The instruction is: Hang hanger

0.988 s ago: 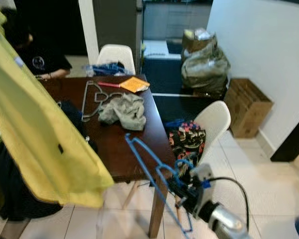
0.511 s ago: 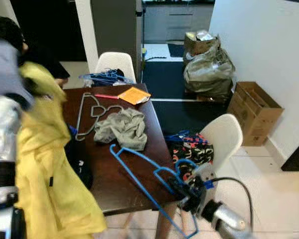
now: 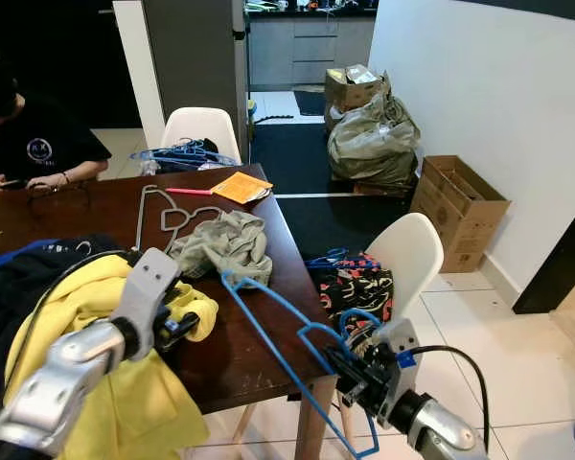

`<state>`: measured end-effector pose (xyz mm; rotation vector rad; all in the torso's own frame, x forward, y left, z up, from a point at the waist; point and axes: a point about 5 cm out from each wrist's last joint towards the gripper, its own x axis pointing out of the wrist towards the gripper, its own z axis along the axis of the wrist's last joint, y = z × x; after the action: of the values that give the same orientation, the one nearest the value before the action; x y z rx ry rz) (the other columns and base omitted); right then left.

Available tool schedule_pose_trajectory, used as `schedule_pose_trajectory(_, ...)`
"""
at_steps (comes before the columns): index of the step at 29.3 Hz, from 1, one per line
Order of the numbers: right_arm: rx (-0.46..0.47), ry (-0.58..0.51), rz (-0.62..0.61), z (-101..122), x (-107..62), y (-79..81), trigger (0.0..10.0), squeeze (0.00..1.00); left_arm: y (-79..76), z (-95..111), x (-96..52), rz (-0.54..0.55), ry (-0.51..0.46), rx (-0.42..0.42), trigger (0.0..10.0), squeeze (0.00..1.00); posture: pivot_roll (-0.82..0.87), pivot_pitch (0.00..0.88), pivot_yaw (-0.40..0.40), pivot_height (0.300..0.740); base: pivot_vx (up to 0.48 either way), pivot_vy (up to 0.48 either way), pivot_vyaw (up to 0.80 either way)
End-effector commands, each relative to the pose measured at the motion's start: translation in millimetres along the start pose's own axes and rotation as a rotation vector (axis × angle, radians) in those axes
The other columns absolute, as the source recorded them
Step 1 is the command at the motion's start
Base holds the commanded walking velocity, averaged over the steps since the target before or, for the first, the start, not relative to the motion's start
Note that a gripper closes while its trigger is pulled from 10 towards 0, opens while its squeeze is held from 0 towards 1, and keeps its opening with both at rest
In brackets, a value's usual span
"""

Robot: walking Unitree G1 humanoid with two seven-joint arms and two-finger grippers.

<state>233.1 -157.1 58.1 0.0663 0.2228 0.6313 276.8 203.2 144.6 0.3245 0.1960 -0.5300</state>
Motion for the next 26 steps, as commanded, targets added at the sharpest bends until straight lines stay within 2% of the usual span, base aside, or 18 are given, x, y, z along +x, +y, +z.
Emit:
schedule_pose_trajectory(1,0.016,0.037,-0.018,-6,-1.3,-2.0,10.0,0.0,11.3,6,-8.8,0.042,0.007,0.038,10.0,1.0,-0.04,0.0,0.0,0.736,0.0,0.0,0.0)
schedule_pose_trajectory(2,0.016,0.037,-0.018,-6,-1.3,-2.0,10.0,0.0,11.3,6,-8.8,0.042,0.007,0.038,10.0,1.0,-0.04,0.0,0.0,0.736,0.0,0.0,0.0)
schedule_pose_trajectory(3,0.02,0.037,-0.016,-6,-1.0,-1.9,10.0,0.0,35.7,21,-19.9,0.206,-0.022,0.094,10.0,1.0,-0.03,0.0,-0.001,0.736,0.0,0.0,0.0)
schedule_pose_trajectory(4,0.02,0.037,-0.016,-6,-1.0,-1.9,10.0,0.0,35.7,21,-19.9,0.206,-0.022,0.094,10.0,1.0,-0.03,0.0,-0.001,0.736,0.0,0.0,0.0)
schedule_pose_trajectory(5,0.026,0.034,-0.01,-6,-0.7,-1.5,10.0,0.0,60.7,40,-34.1,0.424,-0.096,0.104,10.0,0.98,-0.02,0.0,-0.002,0.736,0.0,0.0,0.0)
schedule_pose_trajectory(7,0.026,0.034,-0.01,-6,-0.7,-1.5,10.0,0.0,60.7,40,-34.1,0.424,-0.096,0.104,10.0,0.98,-0.02,0.0,-0.002,0.736,0.0,0.0,0.0)
schedule_pose_trajectory(8,0.029,0.033,-0.006,-5,-0.6,-1.1,10.0,0.0,78.1,52,-47.5,0.605,-0.152,0.095,10.0,0.0,-0.02,0.0,-0.002,0.736,0.0,0.0,0.0)
schedule_pose_trajectory(9,0.029,0.033,-0.006,-5,-0.6,-1.1,10.0,0.0,78.1,52,-47.5,0.605,-0.152,0.095,10.0,0.0,-0.02,0.0,-0.002,0.736,0.0,0.0,0.0)
schedule_pose_trajectory(10,0.031,0.033,-0.004,-5,-0.5,-1.3,10.0,0.0,89.7,57,-64.3,0.789,-0.222,0.04,10.0,0.0,-0.01,0.0,-0.007,0.736,0.0,0.0,0.0)
schedule_pose_trajectory(11,0.031,0.033,-0.004,-5,-0.5,-1.3,10.0,0.0,89.7,57,-64.3,0.789,-0.222,0.04,10.0,0.0,-0.01,0.0,-0.007,0.736,0.0,0.0,0.0)
schedule_pose_trajectory(12,0.035,0.033,-0.003,-5,-0.5,-1.4,10.0,0.0,96.3,56,-78.6,0.927,-0.256,0.0,10.0,0.0,-0.01,0.0,-0.007,0.736,0.0,0.0,0.0)
schedule_pose_trajectory(15,0.035,0.033,-0.003,-5,-0.5,-1.4,10.0,0.0,96.3,56,-78.6,0.927,-0.256,0.0,10.0,0.0,-0.01,0.0,-0.007,0.736,0.0,0.0,0.0)
schedule_pose_trajectory(16,0.037,0.034,-0.003,-5,-0.4,-1.7,10.0,0.0,100.0,50,-89.6,1.027,-0.264,-0.02,10.0,0.0,-0.01,0.0,-0.01,0.736,0.0,0.0,0.0)
schedule_pose_trajectory(17,0.037,0.034,-0.003,-5,-0.4,-1.7,10.0,0.0,100.0,50,-89.6,1.027,-0.264,-0.02,10.0,0.0,-0.01,0.0,-0.01,0.736,0.0,0.0,0.0)
schedule_pose_trajectory(18,0.039,0.036,-0.001,-5,0.0,-2.1,10.0,0.0,101.9,45,-98.7,1.107,-0.269,-0.048,10.0,0.0,0.0,0.0,-0.015,0.736,0.0,0.428,0.0)
schedule_pose_trajectory(20,0.039,0.038,0.002,-4,0.6,-3.0,10.0,0.0,100.1,39,-103.6,1.163,-0.27,-0.068,10.0,0.0,0.0,0.0,-0.018,0.736,0.0,0.437,0.0)
schedule_pose_trajectory(26,0.037,0.039,0.003,-4,0.9,-3.9,10.0,0.0,96.7,37,-101.7,1.168,-0.269,-0.078,10.0,0.0,0.0,0.0,-0.019,0.736,0.0,0.436,0.0)
